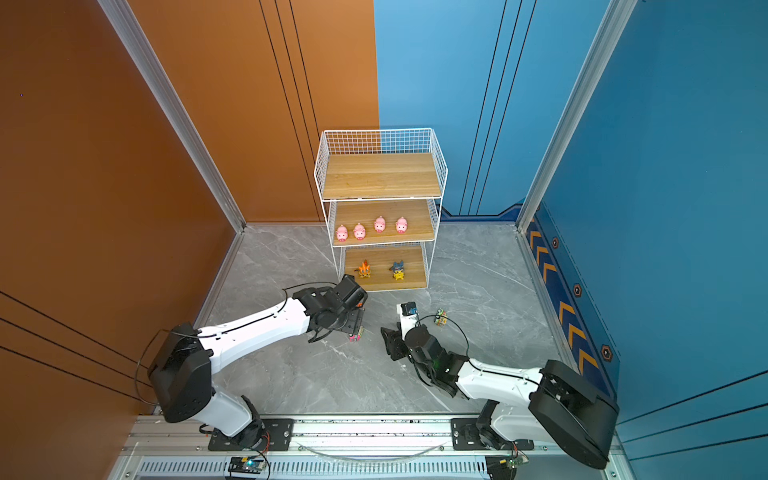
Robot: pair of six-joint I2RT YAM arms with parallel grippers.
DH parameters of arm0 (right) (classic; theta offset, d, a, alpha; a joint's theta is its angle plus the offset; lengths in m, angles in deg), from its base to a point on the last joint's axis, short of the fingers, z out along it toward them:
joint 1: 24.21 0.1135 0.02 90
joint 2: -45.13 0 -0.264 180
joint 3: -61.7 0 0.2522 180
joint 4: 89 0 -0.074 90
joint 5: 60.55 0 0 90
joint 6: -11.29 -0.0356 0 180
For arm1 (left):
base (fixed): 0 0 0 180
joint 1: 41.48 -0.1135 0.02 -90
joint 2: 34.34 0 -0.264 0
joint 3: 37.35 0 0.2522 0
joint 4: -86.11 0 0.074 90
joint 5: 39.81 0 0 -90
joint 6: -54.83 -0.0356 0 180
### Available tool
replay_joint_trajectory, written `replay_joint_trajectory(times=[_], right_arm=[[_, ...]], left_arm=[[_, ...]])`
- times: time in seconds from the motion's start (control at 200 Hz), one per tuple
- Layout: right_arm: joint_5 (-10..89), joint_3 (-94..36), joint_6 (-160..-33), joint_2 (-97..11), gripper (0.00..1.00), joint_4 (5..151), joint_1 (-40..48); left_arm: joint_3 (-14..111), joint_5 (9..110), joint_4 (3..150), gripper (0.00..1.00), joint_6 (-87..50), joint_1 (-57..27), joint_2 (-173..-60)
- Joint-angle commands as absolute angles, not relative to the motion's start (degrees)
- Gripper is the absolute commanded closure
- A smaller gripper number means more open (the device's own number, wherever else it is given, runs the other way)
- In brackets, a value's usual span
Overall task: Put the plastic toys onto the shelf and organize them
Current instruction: 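Swing the left gripper over the pink toy car while the right gripper hovers nearby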
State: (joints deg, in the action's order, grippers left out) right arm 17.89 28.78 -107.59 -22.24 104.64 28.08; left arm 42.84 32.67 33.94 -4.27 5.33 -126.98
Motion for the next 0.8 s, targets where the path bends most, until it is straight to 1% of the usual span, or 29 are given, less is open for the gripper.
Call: replay_joint_trajectory(times=[0.0, 0.265, 0.581, 0.791], right_arm=[[18.5, 30.5, -108.5, -17.8, 0.43, 99.4, 27.4], [18.5, 33.4, -108.0, -9.8, 0.42, 96.3, 26.3], [18.7, 34.9, -108.2, -6.7, 0.41, 95.3, 25.5], [18.7, 35.6, -108.2, -7.9, 0.41, 96.6, 25.7]], left_arm=[[43.8, 34.3, 34.8, 0.21, -4.1, 5.7, -129.6], [43.0, 37.7, 38.7, 0.22, -3.6, 5.4, -133.5], [43.9, 40.8, 39.6, 0.27, -2.0, 5.2, -138.2], [44.4, 41.7, 39.6, 0.39, -1.0, 4.1, -140.3]])
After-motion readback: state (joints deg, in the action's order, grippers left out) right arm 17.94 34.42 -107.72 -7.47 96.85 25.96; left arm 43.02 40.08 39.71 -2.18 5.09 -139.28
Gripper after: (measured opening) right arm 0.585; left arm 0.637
